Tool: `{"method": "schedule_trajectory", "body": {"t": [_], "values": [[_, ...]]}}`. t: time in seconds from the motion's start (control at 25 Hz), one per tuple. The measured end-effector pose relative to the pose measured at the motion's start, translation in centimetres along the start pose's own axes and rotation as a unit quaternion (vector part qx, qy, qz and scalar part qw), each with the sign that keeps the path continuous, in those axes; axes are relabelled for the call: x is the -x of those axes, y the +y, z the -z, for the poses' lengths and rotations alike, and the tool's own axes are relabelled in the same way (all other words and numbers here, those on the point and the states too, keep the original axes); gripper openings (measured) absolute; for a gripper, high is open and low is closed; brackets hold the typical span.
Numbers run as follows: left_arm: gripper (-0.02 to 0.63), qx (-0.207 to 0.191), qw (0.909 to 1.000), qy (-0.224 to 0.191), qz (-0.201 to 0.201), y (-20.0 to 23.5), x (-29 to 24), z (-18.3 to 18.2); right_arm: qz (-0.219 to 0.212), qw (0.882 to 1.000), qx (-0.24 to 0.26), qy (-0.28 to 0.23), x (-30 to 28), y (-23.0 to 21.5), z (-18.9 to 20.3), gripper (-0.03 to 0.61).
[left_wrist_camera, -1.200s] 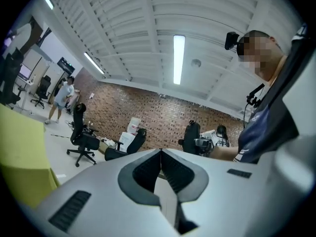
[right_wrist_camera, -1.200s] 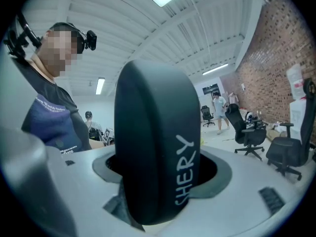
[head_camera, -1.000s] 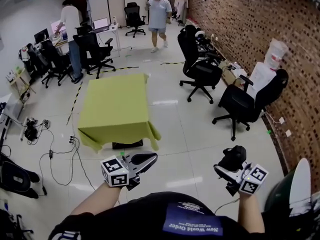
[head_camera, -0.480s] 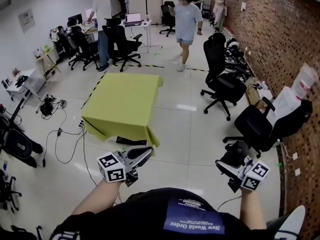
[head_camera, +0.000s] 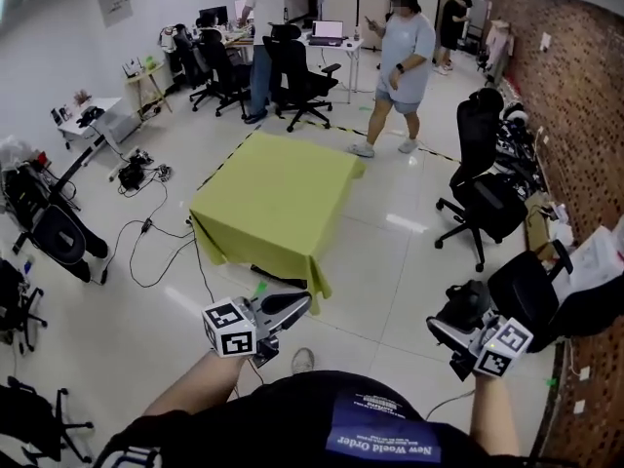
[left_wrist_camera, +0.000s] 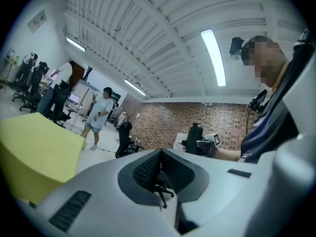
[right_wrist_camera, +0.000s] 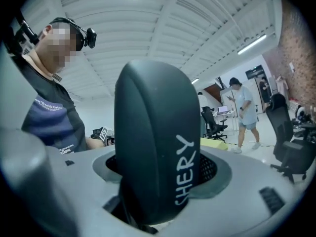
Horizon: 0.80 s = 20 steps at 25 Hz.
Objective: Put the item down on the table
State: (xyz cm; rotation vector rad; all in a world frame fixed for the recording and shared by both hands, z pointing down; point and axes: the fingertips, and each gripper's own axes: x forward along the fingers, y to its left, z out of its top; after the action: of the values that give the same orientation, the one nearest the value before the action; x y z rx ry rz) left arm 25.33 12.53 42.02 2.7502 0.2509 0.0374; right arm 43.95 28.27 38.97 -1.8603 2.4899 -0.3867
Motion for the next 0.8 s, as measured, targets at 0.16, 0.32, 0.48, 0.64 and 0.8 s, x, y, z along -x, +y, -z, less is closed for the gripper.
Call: {"method": "schedule_trajectory", "body": {"t": [0.16,0.32,0.48,0.64,0.8], "values": [[0.006,-0.006,0.9997,-0.017,-0.015,5.2,0.9,-1.9,-0.026,0.999,0.014,0.017,-6.8,-2.2,-1.6,0.333],[0.006,-0.005,0.9994,-0.021,-0.025,12.0,1.8,-4.7,-0.044,0.999,0.017,0.024,-14.5,-4.2,-3.8,0.333],[0.006,-0.010,0.9990,-0.026,-0.035,18.2,3.1,-7.5,-0.050,0.998,0.020,0.030,-21.4,-6.7,-5.3,0.333],[0.006,-0.029,0.9972,-0.032,-0.061,23.1,4.4,-10.2,-0.073,0.996,0.027,0.032,-27.5,-8.3,-7.0,0.333],[0.006,-0.051,0.9932,-0.031,-0.100,26.6,4.3,-12.6,-0.107,0.992,0.032,0.050,-32.0,-10.3,-7.9,0.334]]}}
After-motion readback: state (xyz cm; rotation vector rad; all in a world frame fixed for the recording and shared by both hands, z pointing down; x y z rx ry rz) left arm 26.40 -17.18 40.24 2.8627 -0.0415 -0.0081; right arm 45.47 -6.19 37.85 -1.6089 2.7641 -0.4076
